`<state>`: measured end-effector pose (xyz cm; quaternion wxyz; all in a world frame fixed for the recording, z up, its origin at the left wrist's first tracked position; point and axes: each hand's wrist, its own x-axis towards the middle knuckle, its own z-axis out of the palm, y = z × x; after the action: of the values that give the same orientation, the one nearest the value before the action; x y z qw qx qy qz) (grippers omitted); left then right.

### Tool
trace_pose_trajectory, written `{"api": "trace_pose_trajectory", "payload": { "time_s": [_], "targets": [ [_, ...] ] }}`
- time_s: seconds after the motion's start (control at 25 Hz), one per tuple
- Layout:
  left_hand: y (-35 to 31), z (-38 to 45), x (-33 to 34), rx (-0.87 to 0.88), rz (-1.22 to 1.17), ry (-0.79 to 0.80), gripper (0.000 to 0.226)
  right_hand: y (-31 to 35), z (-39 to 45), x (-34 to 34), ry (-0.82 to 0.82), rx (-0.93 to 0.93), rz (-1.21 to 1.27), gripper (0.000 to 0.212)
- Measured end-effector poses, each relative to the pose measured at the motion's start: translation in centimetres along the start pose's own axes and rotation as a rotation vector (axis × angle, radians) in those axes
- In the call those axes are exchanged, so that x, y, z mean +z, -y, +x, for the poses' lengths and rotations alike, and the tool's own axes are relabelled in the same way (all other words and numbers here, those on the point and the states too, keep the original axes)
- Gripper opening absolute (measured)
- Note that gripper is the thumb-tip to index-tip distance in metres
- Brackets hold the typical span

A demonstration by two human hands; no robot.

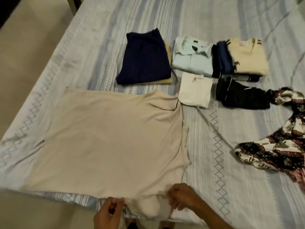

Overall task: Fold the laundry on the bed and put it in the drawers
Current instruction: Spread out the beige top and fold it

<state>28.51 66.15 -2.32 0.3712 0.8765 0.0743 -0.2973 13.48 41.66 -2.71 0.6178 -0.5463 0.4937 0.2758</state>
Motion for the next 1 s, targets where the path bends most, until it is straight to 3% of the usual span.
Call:
{"api": "trace_pose_trajectory", "payload": {
  "time_s": [0.2,0.4,0.48,0.56,0.64,0.8,0.84,0.92,1.0],
  "targets": [
    [-11.8,8.5,1.3,0.341,0.179,0.306,0.023,11.6,3.6,-7.9,-0.245,-0.18,0.038,0.013],
    [-23.6,19.0,4.5,0.498,0.226,0.495,0.009,21.2,10.5,-13.5,-0.521,-0.253,-0.291,0.008],
    [-27.2,23.2,6.5,0.573,0.257,0.522,0.006,24.4,13.4,-15.5,-0.654,-0.37,-0.44,0.008],
    [-30.2,26.7,8.3,0.642,0.294,0.521,0.008,27.1,15.2,-17.3,-0.699,-0.416,-0.65,0.034],
    [-32.4,30.3,10.1,0.714,0.372,0.504,0.02,28.9,16.7,-17.9,-0.641,-0.356,-0.81,0.062],
    [-34.2,33.9,14.2,0.91,0.813,0.559,0.079,29.8,20.2,-17.3,-0.616,-0.242,-1.188,0.106],
    [-34.0,34.0,15.0,0.941,0.858,0.526,0.087,29.8,20.8,-17.0,-0.639,-0.247,-1.137,0.109],
    [-34.2,34.0,16.6,0.859,0.788,0.421,0.089,31.1,21.6,-18.2,-0.616,-0.282,-0.762,0.102],
    [-35.5,33.8,17.9,0.666,0.652,0.418,0.077,32.8,21.3,-21.3,-0.44,-0.261,-0.37,0.069]
  ]
}}
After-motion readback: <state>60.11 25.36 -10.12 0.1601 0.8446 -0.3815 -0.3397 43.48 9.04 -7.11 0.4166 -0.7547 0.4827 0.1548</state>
